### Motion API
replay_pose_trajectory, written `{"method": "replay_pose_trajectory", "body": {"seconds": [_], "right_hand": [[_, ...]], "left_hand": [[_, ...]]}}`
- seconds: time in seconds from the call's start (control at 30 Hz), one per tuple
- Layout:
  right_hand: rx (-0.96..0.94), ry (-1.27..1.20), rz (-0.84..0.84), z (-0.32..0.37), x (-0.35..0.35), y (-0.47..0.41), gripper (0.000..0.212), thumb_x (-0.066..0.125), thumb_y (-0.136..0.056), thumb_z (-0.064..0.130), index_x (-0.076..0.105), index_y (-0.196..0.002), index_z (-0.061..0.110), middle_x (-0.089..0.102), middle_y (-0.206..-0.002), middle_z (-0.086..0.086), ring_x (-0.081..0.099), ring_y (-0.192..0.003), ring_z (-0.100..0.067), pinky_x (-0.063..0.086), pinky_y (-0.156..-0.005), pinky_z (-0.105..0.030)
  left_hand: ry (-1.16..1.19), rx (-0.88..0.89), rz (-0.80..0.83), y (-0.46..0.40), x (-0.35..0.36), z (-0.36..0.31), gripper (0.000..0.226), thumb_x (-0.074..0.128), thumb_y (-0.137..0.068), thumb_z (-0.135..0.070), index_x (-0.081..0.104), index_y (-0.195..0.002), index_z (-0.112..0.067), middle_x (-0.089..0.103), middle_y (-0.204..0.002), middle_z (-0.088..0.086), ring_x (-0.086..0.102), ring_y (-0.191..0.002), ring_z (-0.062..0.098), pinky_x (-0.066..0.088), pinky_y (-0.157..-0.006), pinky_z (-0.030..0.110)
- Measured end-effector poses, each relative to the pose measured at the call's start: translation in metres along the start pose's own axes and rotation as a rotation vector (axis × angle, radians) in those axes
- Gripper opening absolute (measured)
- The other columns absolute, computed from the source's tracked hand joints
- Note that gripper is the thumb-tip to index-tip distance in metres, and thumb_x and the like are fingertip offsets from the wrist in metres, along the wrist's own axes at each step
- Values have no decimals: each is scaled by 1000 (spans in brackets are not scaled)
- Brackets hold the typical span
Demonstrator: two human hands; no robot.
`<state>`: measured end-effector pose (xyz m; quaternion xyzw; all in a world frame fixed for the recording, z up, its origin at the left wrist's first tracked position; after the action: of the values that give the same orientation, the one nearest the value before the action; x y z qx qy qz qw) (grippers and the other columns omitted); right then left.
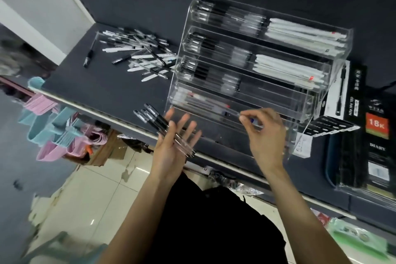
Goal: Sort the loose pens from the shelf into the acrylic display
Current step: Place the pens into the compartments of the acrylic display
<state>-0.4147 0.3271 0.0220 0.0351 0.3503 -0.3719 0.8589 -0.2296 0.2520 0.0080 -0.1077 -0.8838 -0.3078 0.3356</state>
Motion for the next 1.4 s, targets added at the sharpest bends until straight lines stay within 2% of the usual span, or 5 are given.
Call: {"method": "replay_pose_trajectory", "body": {"seconds": [0.2, 0.57, 0.73, 1.13, 1.4], "right_hand": [[-159, 155, 52, 15, 29, -16, 7, 71, -84, 18, 74, -89, 15, 65, -88, 2, 54, -62, -4, 37, -56, -8], [-300, 478, 85, 28, 57, -27, 9, 75, -78, 18, 72, -85, 13, 70, -82, -1, 65, -53, -19, 39, -42, -18], [-256, 62, 198, 64, 37, 1, 10, 67, -87, 19, 71, -95, 14, 70, -84, 3, 60, -60, -3, 42, -49, -8], [116, -293, 647, 64, 58, 29, 14, 73, -80, 11, 70, -93, 17, 66, -76, 15, 61, -70, 2, 46, -69, -9], [-315, 518, 460, 20, 49, 18, 14, 65, -88, 18, 72, -100, 20, 73, -93, 2, 70, -76, -22, 56, -62, -33]], "left_hand": [[124, -18, -35, -6, -18, -6, 26, 44, -91, -31, 62, -109, -24, 28, -54, -8, 26, -40, 2, 26, -38, 14], [185, -36, -40, -11, -21, -15, 24, 38, -100, -26, 61, -108, -25, 55, -73, -5, 55, -63, 5, 53, -73, 21], [176, -41, -31, -9, -10, -15, 29, 35, -101, -25, 60, -115, -26, 70, -90, -4, 67, -85, 10, 52, -93, 34], [-13, -32, 57, 0, -2, -5, 36, 31, -101, -28, 49, -132, -27, 67, -120, 1, 63, -109, 18, 54, -87, 37], [-10, 97, -277, -5, -52, -32, 25, 35, -103, -29, 57, -104, -18, 26, -53, -10, 22, -41, 2, 21, -38, 14]]}}
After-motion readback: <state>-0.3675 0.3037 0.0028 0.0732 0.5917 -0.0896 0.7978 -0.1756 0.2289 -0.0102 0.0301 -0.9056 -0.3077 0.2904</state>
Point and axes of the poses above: each hand's wrist, its own y-axis away from the middle knuckle, its own x-axis out of the palm, z = x × y, the point moved 3 cm from there along -y, towards the middle knuckle
